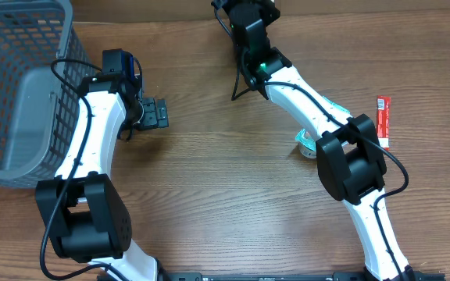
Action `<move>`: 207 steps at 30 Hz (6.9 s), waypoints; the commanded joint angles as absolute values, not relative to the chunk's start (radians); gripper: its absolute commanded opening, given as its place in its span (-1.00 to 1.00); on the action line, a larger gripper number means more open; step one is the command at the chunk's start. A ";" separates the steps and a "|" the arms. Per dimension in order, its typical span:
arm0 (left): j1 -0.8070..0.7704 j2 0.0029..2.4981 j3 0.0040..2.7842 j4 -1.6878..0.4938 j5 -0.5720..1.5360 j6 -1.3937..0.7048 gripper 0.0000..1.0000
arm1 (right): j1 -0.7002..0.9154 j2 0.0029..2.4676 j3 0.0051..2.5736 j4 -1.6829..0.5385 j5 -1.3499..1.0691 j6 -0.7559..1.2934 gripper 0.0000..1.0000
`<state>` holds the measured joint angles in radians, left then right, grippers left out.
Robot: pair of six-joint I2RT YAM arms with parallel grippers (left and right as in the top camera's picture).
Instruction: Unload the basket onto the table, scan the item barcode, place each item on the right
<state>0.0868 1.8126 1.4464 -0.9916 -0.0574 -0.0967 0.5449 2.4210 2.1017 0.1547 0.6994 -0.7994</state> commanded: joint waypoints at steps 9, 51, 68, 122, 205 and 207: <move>0.085 1.818 1.448 -0.991 -0.062 -0.078 0.99 | 0.547 2.465 2.113 0.194 0.688 -0.773 -0.93; 0.085 1.818 1.448 -0.990 -0.062 -0.078 0.99 | 0.618 2.505 2.111 -0.093 0.706 -0.545 -0.93; 0.085 1.818 1.448 -0.991 -0.062 -0.078 1.00 | 0.628 2.425 2.119 -0.093 0.779 -0.494 -0.93; 0.085 1.818 1.448 -0.991 -0.062 -0.078 1.00 | -0.261 1.942 1.583 -1.195 0.124 0.209 -0.72; 0.085 1.818 1.448 -0.990 -0.062 -0.078 1.00 | -0.259 1.911 1.690 -1.258 0.111 0.209 1.00; 0.085 1.818 1.448 -0.991 -0.062 -0.078 1.00 | -0.259 1.911 1.690 -1.258 0.111 0.209 1.00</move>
